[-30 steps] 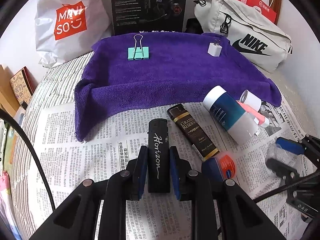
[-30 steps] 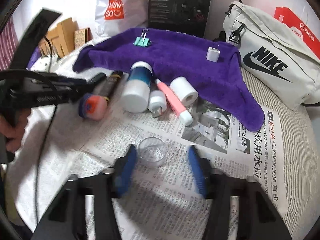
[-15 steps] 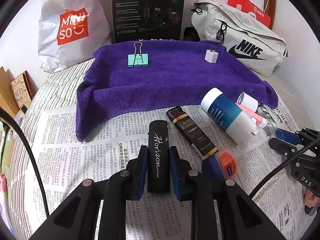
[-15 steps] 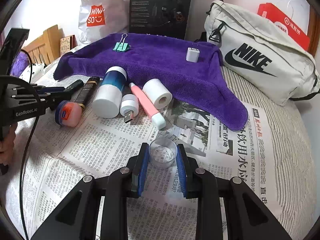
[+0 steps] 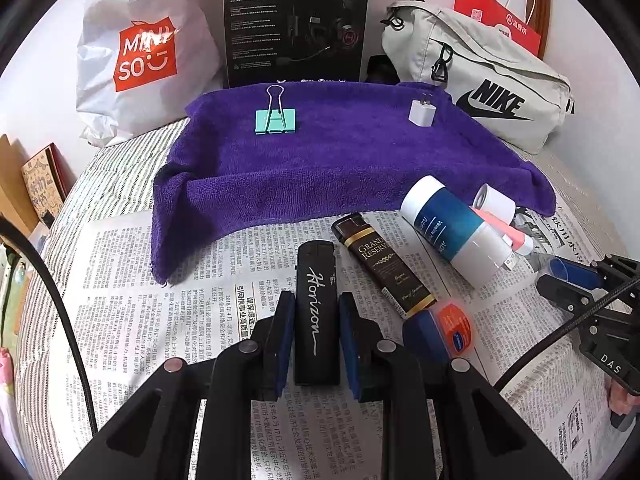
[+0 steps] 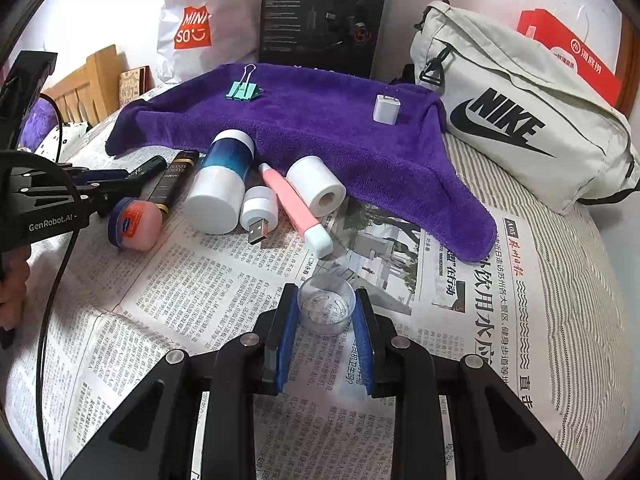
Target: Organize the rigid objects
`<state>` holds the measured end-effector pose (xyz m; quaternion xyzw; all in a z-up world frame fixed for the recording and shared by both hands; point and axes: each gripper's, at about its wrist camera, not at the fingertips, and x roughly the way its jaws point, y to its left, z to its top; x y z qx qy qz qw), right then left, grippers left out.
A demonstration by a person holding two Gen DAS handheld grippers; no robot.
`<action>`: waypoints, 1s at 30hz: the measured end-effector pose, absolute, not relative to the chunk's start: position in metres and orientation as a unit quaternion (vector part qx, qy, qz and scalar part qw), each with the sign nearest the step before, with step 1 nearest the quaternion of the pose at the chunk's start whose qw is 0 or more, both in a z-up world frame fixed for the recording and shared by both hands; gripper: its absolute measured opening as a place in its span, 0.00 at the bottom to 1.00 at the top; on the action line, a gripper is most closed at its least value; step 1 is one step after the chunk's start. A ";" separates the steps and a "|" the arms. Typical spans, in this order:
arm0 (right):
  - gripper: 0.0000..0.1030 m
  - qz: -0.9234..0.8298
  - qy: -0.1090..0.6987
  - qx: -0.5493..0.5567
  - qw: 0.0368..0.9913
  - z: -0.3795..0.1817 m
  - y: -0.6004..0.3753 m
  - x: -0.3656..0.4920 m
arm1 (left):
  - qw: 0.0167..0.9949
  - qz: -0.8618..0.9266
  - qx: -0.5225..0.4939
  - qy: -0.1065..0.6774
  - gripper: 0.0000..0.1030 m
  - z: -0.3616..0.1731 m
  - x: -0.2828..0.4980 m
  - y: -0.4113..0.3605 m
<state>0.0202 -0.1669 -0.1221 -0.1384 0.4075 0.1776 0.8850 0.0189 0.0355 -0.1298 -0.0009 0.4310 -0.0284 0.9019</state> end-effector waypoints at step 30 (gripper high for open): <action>0.25 0.181 0.411 -0.130 0.884 -0.122 -0.169 0.022 | 0.902 -0.029 -0.004 0.431 0.21 -0.130 0.019 0.037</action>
